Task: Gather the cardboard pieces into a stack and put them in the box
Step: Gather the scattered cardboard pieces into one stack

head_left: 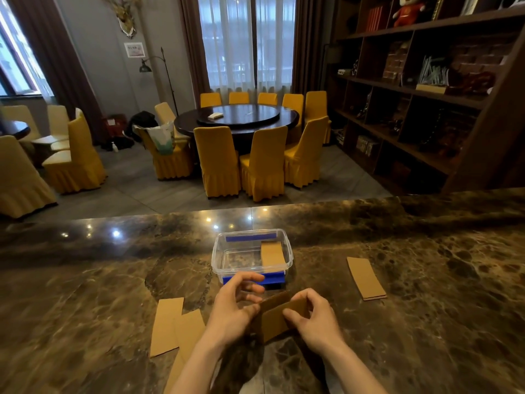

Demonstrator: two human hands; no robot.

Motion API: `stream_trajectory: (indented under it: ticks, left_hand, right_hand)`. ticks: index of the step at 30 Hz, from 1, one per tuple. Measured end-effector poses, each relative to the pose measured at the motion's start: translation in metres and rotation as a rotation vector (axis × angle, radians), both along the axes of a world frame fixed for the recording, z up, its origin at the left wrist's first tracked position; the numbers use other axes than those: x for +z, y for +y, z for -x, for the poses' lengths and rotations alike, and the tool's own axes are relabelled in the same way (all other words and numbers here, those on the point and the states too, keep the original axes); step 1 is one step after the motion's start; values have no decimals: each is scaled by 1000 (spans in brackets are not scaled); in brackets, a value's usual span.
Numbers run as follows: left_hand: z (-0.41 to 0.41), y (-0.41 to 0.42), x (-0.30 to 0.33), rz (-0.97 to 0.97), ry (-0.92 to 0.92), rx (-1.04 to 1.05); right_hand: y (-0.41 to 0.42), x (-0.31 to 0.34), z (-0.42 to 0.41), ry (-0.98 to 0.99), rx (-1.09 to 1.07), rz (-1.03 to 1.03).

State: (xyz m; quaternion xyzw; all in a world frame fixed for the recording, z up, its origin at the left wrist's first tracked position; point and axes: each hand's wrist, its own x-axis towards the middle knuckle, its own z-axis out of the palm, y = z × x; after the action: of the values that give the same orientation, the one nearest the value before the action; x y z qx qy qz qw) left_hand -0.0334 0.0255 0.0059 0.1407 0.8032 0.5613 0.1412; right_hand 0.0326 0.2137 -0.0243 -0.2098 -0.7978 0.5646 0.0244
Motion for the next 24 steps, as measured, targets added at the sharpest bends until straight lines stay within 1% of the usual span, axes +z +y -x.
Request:
stream_trajectory:
  ticks: [4, 8, 10, 16, 18, 21, 23, 24]
  left_hand:
    - [-10, 5, -6, 53, 6, -53]
    - [-21, 14, -10, 124, 40, -85]
    - [-25, 18, -13, 160, 71, -59]
    - [-30, 19, -18, 164, 99, -28]
    - [-28, 14, -19, 166, 133, 36]
    - [-19, -8, -21, 240, 191, 277]
    - [-14, -32, -21, 394, 208, 441]
    - [-13, -44, -21, 513, 195, 505]
  right_hand:
    - [-7, -6, -3, 62, -80, -48]
    - [-8, -12, -4, 48, -90, -29]
    - [-8, -13, -6, 55, -84, -29]
    - [-4, -11, -8, 138, 56, -267]
    - [-3, -12, -9, 141, 55, -301]
    - [-2, -16, -11, 135, 43, -312]
    - [-3, -18, -11, 138, 41, -314]
    - [-4, -18, -11, 141, 41, -309]
